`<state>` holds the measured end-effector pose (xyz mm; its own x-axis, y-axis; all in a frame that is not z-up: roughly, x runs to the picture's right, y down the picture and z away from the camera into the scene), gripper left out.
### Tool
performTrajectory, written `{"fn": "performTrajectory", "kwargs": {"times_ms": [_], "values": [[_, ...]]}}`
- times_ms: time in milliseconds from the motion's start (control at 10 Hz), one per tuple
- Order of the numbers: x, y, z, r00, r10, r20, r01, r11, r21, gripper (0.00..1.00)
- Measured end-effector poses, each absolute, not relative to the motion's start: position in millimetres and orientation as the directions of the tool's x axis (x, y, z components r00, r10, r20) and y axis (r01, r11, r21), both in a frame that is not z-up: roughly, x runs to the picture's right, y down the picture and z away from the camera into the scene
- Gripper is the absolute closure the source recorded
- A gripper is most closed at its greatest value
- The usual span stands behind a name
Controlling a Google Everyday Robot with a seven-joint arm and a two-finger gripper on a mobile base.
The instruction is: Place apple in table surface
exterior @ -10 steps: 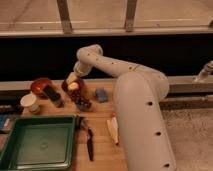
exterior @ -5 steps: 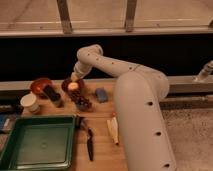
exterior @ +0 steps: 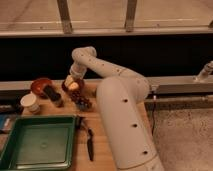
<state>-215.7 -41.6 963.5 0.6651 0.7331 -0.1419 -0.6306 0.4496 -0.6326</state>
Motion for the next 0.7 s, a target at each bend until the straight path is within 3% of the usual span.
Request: {"fn": "performTrajectory", "kwargs": {"times_ms": [200, 700], "values": [[-230, -32, 983, 0.691, 0.702, -0.173, -0.616, 0.445, -0.650, 0.32], [-221, -29, 989, 0.692, 0.691, -0.210, -0.630, 0.435, -0.644, 0.32]]}}
